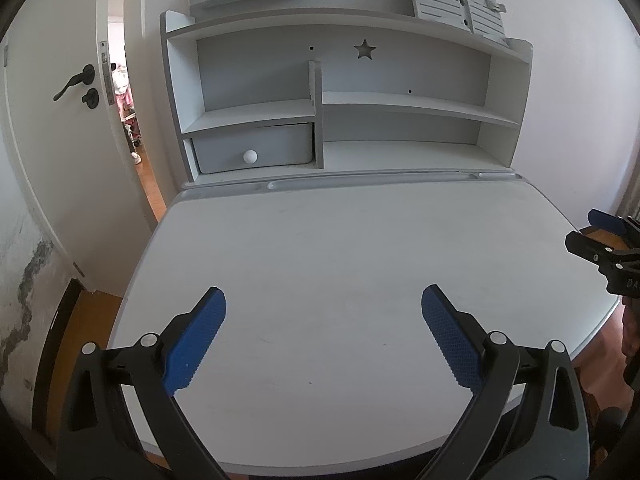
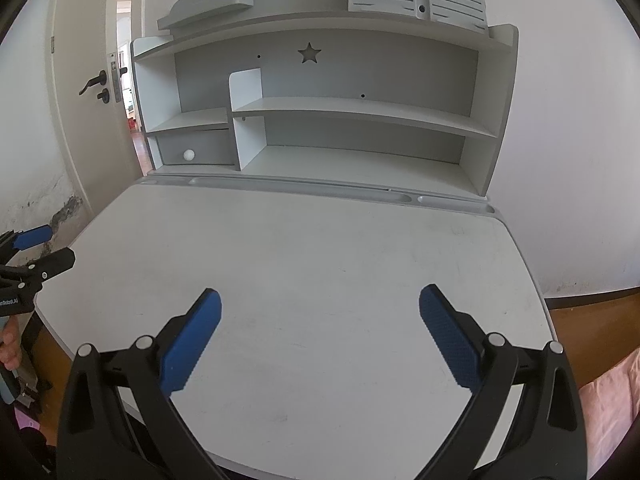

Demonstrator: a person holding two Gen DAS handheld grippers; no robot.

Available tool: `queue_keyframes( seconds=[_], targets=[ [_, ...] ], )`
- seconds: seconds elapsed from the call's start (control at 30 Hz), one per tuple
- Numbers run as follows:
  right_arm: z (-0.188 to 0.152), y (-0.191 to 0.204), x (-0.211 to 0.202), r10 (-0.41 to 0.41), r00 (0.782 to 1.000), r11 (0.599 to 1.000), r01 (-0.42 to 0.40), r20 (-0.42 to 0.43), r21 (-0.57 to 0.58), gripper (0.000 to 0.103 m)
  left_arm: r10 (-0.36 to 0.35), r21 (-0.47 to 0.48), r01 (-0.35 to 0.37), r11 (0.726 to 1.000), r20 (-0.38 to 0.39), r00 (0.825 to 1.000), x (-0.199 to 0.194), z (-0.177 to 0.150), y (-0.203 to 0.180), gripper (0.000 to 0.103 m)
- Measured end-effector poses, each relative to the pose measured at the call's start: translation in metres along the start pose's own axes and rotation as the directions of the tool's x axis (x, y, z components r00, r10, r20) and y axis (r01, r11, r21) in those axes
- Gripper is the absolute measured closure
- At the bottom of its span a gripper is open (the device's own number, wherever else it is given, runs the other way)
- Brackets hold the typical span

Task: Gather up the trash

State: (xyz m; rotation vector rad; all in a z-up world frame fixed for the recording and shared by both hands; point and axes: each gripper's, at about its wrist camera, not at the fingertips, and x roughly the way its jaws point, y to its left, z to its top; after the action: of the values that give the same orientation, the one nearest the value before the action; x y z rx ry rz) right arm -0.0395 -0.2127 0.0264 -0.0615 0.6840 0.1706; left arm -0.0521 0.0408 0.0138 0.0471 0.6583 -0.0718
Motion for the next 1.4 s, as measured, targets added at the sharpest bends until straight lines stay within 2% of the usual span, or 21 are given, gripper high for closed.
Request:
queue_keyframes(
  seconds=[0.67,1.4],
  targets=[
    [-0.001,-0.002,0.004,-0.007,1.000,1.000,0.007,-0.022,0.010,0.007,-0.022,0.020,0.022,1.000,-0.039,0.999,0.013,-0.003,-0.005,0.008],
    [-0.001,-0.001,0.005,-0.008,1.000,1.000,0.008,-0.027,0.008,0.007,-0.019,0.031,0.020,0.999,-0.037,0.999,0.014,-0.005,-0.008,0.008]
  ],
)
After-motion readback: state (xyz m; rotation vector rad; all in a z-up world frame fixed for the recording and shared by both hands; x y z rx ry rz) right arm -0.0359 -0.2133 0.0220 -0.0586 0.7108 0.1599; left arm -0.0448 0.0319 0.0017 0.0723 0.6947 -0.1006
